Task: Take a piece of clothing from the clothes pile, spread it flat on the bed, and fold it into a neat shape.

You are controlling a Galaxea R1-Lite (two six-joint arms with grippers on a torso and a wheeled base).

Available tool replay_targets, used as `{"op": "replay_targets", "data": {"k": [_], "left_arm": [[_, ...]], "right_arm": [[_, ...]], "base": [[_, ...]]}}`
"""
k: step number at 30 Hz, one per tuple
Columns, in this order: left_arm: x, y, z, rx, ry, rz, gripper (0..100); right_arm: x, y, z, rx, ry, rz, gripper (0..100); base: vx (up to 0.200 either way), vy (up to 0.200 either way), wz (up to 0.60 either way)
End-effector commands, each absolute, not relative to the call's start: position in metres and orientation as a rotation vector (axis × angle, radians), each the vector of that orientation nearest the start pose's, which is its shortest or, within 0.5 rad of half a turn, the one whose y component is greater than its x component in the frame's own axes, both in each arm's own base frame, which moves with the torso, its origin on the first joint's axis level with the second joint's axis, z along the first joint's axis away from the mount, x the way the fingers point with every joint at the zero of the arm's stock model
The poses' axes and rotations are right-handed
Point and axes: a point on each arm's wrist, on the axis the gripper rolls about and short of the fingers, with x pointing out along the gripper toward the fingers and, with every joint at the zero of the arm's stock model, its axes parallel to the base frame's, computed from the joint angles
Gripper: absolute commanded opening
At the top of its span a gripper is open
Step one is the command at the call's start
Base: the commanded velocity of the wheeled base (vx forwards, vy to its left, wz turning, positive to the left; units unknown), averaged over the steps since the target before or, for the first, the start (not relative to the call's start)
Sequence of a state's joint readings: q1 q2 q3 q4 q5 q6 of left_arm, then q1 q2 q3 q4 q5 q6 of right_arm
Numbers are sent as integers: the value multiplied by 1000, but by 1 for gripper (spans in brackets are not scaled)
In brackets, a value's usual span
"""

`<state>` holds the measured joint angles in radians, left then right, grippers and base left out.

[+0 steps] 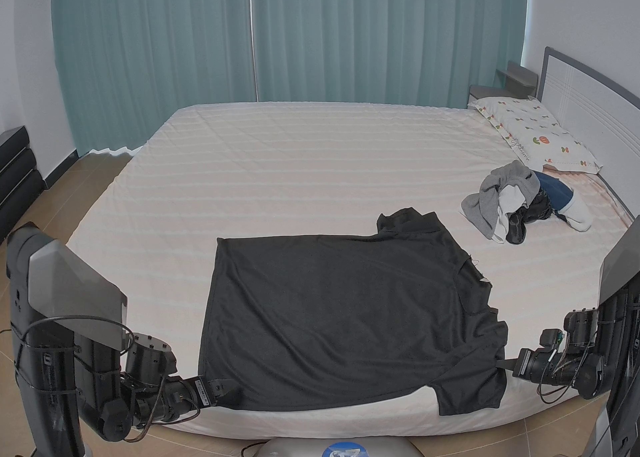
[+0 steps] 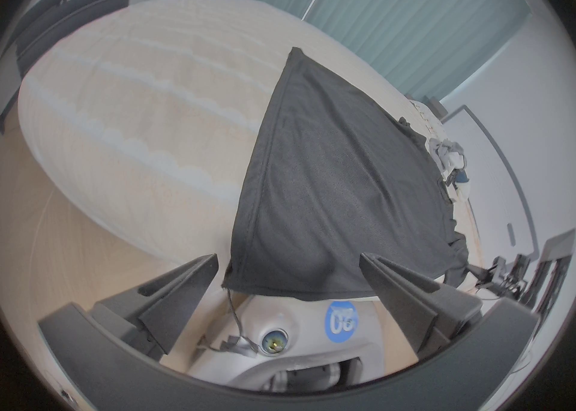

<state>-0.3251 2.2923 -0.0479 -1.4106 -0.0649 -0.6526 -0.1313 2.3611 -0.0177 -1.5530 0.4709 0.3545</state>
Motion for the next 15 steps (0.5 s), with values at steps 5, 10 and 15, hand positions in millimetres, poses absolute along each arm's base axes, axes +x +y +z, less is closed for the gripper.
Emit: {"op": "replay_targets", "data": {"k": [5,10,15], "left_arm": [[204,-79,-59,-378,930,-71,100],[205,-79,-57,-396,920,-76,100],[212,-78,-57,-413,895,-61,100]], "right_arm": [[215,-18,-37,567,807,187,0],[215,-17,-37,568,808,190,0],[215,-17,-37,568,808,190,0]], "base": [[0,0,0],[0,0,0],[0,0,0]]}}
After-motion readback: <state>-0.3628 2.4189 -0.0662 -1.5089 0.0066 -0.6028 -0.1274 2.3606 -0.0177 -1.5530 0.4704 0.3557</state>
